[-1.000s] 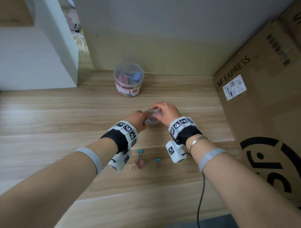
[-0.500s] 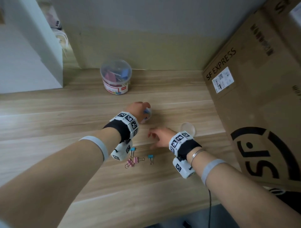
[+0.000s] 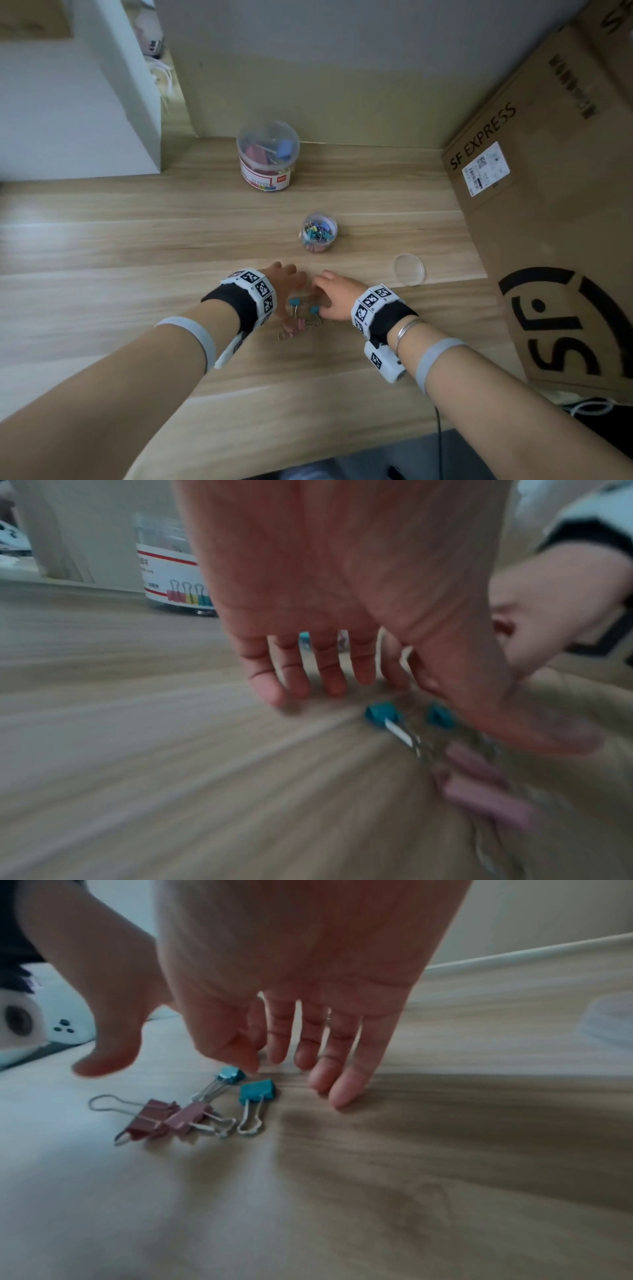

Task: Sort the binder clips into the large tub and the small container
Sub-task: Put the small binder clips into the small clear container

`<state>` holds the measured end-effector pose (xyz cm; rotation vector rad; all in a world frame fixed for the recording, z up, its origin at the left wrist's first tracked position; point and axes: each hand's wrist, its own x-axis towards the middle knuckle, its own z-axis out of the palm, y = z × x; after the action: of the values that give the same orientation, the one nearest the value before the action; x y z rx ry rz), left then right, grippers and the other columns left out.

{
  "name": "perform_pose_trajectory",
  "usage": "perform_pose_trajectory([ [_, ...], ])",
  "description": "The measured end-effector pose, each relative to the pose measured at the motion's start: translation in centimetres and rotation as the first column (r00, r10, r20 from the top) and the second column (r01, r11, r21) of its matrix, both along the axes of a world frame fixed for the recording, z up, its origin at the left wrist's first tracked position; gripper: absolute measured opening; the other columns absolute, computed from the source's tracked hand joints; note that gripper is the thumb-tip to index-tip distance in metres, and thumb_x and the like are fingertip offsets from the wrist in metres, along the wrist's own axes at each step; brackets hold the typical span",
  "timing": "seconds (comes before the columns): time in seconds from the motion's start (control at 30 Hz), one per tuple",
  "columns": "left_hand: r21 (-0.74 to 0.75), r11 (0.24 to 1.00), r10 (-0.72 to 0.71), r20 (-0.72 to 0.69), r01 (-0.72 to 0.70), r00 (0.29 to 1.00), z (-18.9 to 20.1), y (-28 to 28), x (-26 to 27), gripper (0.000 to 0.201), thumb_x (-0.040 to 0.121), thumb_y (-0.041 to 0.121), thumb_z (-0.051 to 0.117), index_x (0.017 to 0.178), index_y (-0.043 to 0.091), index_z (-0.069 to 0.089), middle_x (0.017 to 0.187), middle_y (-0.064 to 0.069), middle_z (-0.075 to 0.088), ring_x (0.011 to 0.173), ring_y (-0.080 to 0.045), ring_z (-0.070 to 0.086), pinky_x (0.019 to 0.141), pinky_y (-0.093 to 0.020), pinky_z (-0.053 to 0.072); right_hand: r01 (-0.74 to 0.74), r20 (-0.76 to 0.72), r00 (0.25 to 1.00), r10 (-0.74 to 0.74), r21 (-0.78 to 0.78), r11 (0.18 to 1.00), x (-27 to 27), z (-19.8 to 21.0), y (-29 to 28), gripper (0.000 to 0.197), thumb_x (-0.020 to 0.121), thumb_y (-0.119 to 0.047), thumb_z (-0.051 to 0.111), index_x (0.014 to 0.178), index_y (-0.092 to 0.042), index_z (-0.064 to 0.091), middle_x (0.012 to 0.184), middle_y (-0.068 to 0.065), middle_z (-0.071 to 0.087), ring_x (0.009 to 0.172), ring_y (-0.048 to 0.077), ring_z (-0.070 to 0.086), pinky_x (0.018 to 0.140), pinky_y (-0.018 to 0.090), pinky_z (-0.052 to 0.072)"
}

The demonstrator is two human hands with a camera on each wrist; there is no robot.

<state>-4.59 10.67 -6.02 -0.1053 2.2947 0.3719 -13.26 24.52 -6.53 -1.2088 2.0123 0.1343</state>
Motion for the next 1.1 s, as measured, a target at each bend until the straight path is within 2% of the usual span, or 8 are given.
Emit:
perform_pose_trajectory([
  [0.17,-0.115,0.992,-0.065,-0.053,0.059,0.996,-1.2,1.3,1.3,0.102,0.058,0.06,0.075,0.139,0.022,0.026,0.127,0.0,0.035,0.117,-0.024,0.034,0.096,-0.04,0.047,-0.03,-0.078,0.996,0.033,0.033,0.999,1.8,0.0,0.0,0.084,0.062,-0.052,0.077,0.126,-0.015,0.038,0.127,0.001,0.038,0.106,0.023,0.054,0.081,0.042,0.052],
  [0.37,-0.102,0.995,-0.028,-0.079,0.02,0.996,-1.2,1.2,1.2,0.088,0.067,0.051,0.074,0.135,0.018,0.03,0.13,-0.004,0.036,0.119,-0.026,0.037,0.099,-0.041,0.046,0.047,-0.122,0.991,-0.054,-0.059,0.997,2.5,-0.9,-0.5,0.05,0.083,-0.027,0.067,0.123,-0.009,0.044,0.128,0.008,0.041,0.107,0.031,0.055,0.088,0.039,0.046],
  [0.47,-0.032,0.998,0.051,-0.093,-0.054,0.994,-0.8,0.7,0.7,0.066,0.078,0.036,0.069,0.133,0.019,0.037,0.129,-0.006,0.04,0.121,-0.028,0.041,0.097,-0.043,0.048,0.057,-0.118,0.991,-0.067,-0.089,0.994,2.1,-0.8,-0.5,0.034,0.089,-0.015,0.056,0.122,-0.009,0.049,0.124,0.012,0.044,0.101,0.035,0.057,0.086,0.041,0.048],
  [0.57,0.01,0.994,0.107,-0.111,-0.107,0.988,-0.6,0.5,0.4,0.054,0.086,0.038,0.058,0.134,0.021,0.039,0.13,-0.006,0.041,0.122,-0.028,0.043,0.095,-0.043,0.048,0.078,-0.103,0.991,-0.09,-0.114,0.99,1.8,-0.7,-0.3,0.035,0.089,-0.018,0.055,0.123,-0.011,0.05,0.123,0.012,0.045,0.101,0.034,0.057,0.086,0.039,0.048],
  [0.73,-0.045,0.999,-0.023,-0.07,0.02,0.997,-1.4,0.7,0.8,0.091,0.067,0.049,0.074,0.139,0.018,0.027,0.131,-0.003,0.035,0.121,-0.029,0.04,0.099,-0.044,0.046,0.081,-0.061,0.994,-0.087,-0.1,0.992,1.7,-1.0,-0.3,0.067,0.073,-0.049,0.07,0.126,-0.015,0.047,0.124,0.005,0.045,0.108,0.024,0.054,0.095,0.036,0.046],
  [0.8,-0.069,0.997,-0.041,-0.086,0.035,0.996,-1.6,0.6,0.8,0.091,0.066,0.044,0.077,0.137,0.017,0.028,0.13,-0.004,0.035,0.118,-0.029,0.043,0.098,-0.043,0.047,0.05,-0.092,0.994,-0.057,-0.078,0.996,1.8,-1.2,-0.4,0.068,0.07,-0.043,0.075,0.125,-0.014,0.046,0.124,0.006,0.045,0.109,0.027,0.053,0.095,0.038,0.046],
  [1.0,0.032,0.995,0.095,-0.171,-0.091,0.981,-1.6,0.2,0.2,0.05,0.091,0.032,0.055,0.135,0.016,0.038,0.128,-0.009,0.041,0.114,-0.031,0.052,0.095,-0.04,0.048,0.056,-0.095,0.993,-0.07,-0.148,0.987,2.0,-1.1,-0.8,0.04,0.085,-0.022,0.062,0.122,-0.011,0.053,0.122,0.012,0.047,0.104,0.033,0.056,0.089,0.038,0.048],
  [1.1,0.069,0.986,0.16,-0.161,-0.151,0.974,-1.4,0.2,-0.3,0.046,0.092,0.026,0.053,0.133,0.01,0.041,0.12,-0.009,0.045,0.112,-0.034,0.054,0.095,-0.038,0.044,0.069,-0.103,0.991,-0.084,-0.148,0.987,2.1,-1.0,-1.3,0.043,0.083,-0.021,0.062,0.123,-0.009,0.053,0.125,0.012,0.047,0.106,0.034,0.056,0.09,0.037,0.048],
])
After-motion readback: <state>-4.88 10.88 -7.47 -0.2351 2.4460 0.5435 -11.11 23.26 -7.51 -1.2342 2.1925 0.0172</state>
